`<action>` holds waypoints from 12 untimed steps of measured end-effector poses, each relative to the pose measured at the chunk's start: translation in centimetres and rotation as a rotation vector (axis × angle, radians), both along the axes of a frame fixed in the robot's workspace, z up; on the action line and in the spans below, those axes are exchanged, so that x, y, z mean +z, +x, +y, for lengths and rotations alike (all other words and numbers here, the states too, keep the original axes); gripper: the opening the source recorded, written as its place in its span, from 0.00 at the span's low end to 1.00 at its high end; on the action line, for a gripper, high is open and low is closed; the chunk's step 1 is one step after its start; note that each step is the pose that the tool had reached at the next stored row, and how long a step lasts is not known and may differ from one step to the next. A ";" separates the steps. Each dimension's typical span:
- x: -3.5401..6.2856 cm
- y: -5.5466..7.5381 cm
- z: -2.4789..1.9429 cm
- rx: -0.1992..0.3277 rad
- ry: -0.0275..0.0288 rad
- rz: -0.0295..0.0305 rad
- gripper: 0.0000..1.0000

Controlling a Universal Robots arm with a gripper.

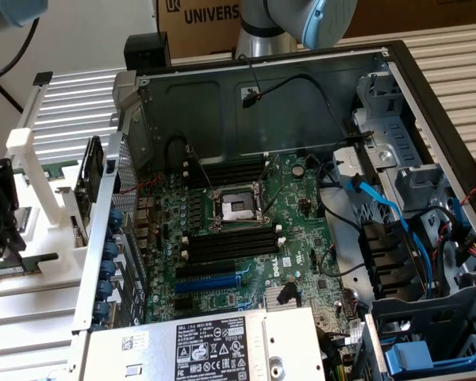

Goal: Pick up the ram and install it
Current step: 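Pick up the ram and move it above insertion slot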

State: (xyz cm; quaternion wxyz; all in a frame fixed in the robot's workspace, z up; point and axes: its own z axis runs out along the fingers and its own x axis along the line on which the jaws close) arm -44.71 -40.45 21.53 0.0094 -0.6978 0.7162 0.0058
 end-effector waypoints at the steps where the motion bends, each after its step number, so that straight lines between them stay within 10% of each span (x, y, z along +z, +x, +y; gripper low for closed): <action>1: -0.06 0.1 0.00 0.000 0.0000 -0.0003 0.26; 12: -0.75 0.3 0.05 0.003 0.0001 -0.0027 0.26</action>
